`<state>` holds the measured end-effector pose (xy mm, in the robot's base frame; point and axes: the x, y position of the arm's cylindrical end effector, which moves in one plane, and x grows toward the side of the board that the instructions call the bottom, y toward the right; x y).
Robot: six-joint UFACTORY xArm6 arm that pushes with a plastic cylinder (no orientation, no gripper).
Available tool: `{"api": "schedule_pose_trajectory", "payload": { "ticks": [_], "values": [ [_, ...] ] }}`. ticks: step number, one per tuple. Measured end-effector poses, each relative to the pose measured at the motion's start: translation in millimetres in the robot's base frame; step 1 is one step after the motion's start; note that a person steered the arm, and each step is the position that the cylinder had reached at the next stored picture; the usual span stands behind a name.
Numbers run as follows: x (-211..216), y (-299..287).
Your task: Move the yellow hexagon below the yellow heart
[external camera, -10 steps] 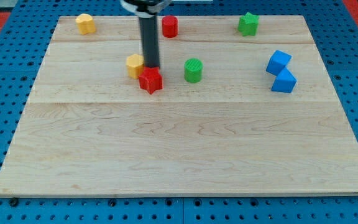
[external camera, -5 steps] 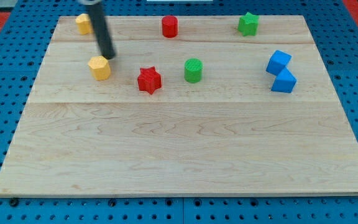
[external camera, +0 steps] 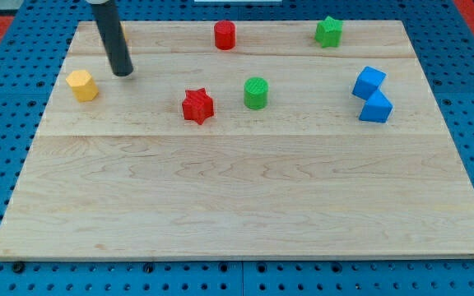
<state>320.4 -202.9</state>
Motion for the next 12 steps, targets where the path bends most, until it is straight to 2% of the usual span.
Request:
{"api": "schedule_pose_trajectory", "payload": {
  "ticks": [1, 2, 3, 4, 5, 6, 9, 11, 12],
  "values": [
    [25, -22],
    [26, -22],
    [-8, -29],
    [-3, -86],
    [21, -79],
    [28, -62],
    [28, -60],
    [-1, 91],
    [15, 128]
  ]
}}
